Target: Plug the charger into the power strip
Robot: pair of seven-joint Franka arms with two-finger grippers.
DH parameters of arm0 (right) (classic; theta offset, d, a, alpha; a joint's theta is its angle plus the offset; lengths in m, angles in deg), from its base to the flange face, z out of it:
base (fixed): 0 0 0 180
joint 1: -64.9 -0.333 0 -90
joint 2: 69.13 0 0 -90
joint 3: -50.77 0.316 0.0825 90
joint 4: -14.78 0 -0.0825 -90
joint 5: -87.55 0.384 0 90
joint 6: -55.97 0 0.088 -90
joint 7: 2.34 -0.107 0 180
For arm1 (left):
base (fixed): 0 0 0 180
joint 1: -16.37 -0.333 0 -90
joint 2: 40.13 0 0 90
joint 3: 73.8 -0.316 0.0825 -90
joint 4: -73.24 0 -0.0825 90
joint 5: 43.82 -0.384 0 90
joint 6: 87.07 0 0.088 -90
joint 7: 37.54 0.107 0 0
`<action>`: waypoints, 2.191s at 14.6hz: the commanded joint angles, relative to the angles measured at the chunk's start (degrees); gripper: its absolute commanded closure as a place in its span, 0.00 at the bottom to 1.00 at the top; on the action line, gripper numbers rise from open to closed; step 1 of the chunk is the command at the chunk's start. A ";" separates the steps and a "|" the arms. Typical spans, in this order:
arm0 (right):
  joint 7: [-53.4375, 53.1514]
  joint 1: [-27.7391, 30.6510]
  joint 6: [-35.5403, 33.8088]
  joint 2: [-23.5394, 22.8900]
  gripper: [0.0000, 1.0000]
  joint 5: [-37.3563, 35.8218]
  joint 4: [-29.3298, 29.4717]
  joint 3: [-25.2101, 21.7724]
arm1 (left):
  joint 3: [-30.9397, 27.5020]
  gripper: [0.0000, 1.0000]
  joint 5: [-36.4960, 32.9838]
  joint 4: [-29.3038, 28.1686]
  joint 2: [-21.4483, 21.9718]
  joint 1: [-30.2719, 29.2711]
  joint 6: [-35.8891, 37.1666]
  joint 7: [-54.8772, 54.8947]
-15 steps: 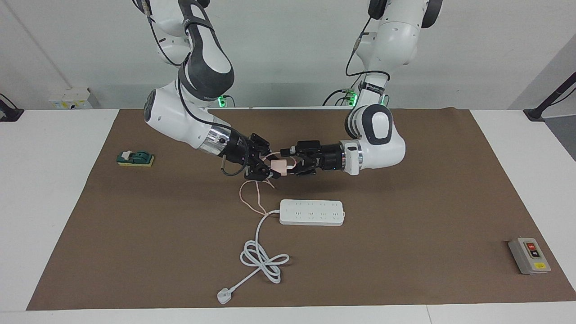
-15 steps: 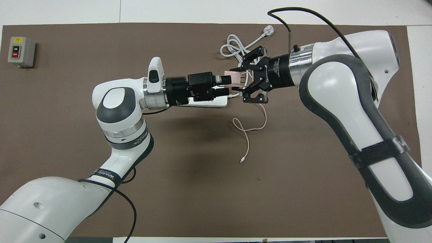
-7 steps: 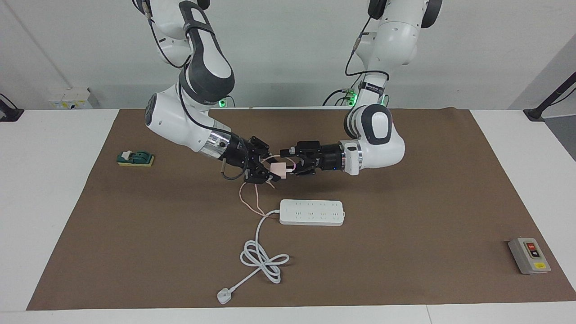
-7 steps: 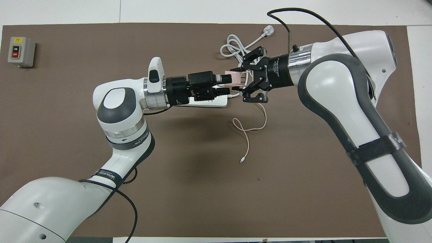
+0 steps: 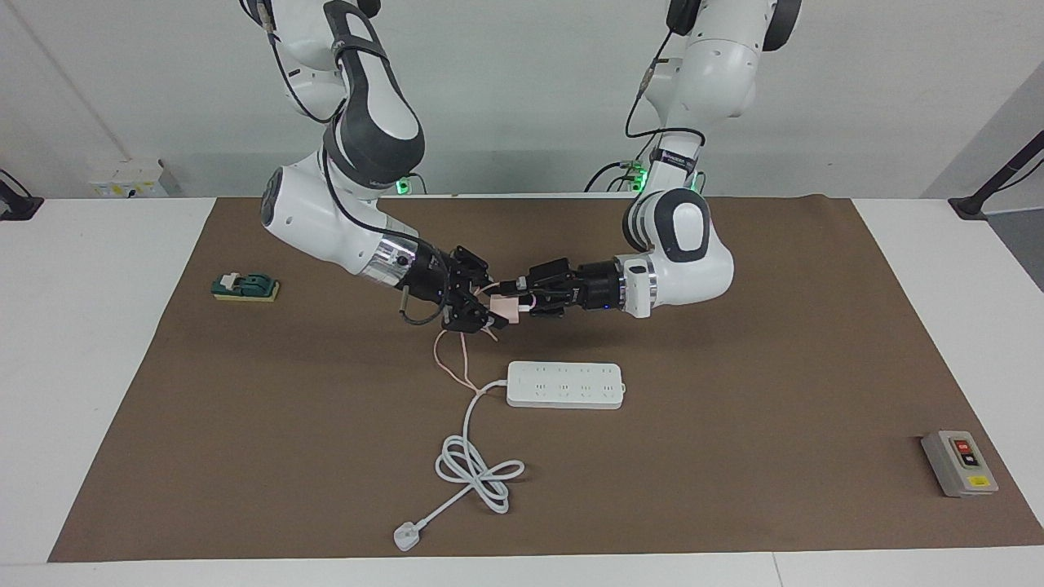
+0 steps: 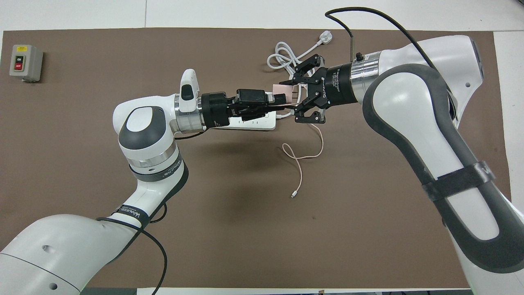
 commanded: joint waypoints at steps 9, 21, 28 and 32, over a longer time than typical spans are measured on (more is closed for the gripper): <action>-3.47 -0.47 1.21 -0.38 0.00 0.60 0.24 0.02 | -0.41 1.00 1.86 0.82 -0.13 0.86 0.09 0.72; -4.18 6.03 -8.27 9.02 0.00 -8.16 0.24 -0.77 | -1.29 1.00 -7.16 0.21 5.84 -1.15 -9.40 -4.72; 4.32 9.99 -14.78 15.09 0.00 -20.03 0.24 -0.69 | -1.29 1.00 -40.61 -3.14 13.05 -9.93 -5.91 -23.44; 19.85 12.79 -20.13 16.32 0.00 -25.75 0.24 -0.77 | -1.38 1.00 -65.22 1.24 15.51 -13.64 5.42 -34.23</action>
